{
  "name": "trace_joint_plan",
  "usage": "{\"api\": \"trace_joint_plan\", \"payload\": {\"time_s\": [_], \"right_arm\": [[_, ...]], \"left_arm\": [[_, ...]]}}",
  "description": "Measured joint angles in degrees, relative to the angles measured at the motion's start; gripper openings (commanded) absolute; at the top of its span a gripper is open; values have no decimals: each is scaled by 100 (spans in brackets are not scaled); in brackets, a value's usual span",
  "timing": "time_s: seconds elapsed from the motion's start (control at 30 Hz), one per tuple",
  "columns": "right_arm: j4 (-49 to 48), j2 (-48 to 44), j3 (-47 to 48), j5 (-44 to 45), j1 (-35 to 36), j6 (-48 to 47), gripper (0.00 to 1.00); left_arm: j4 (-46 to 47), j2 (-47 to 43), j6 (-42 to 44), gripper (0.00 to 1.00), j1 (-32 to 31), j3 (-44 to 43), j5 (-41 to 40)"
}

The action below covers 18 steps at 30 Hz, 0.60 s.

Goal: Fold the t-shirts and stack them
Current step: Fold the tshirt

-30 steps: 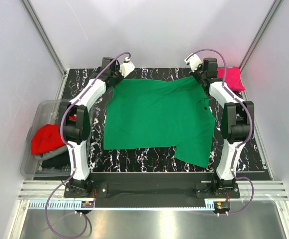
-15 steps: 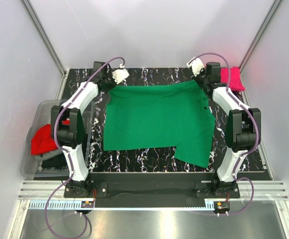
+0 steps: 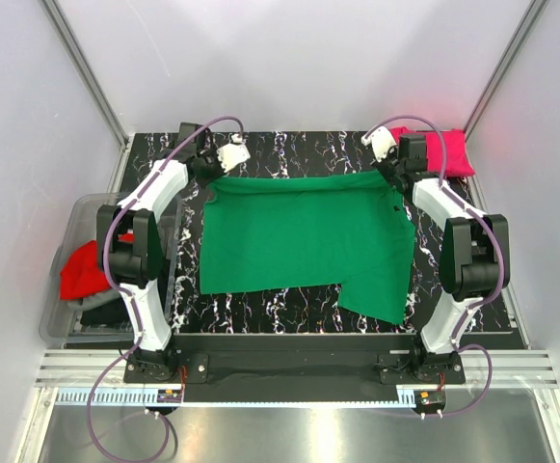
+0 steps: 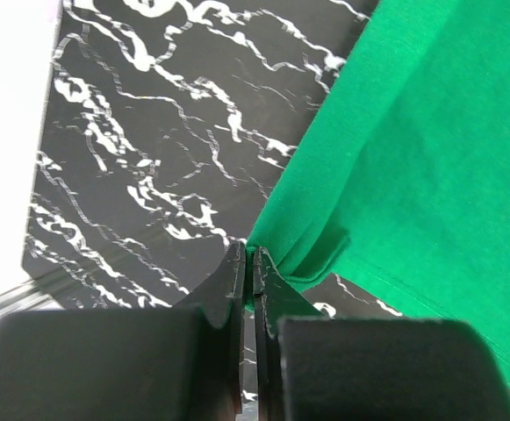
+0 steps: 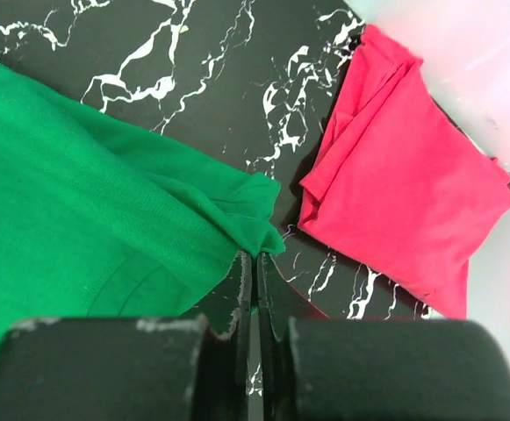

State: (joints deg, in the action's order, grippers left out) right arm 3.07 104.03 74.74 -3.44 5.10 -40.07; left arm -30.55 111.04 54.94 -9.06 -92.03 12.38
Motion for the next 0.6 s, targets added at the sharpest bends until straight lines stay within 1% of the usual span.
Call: {"api": "trace_joint_plan", "payload": {"time_s": [0.27,0.6], "right_arm": [[-2,-26,-210,98,-2,-2,0],[28,-291,-933,101,-2,26,0]], "left_arm": [[-149,0,103,2,0,286,85],[-299,0,103,5,0,369,122]]}}
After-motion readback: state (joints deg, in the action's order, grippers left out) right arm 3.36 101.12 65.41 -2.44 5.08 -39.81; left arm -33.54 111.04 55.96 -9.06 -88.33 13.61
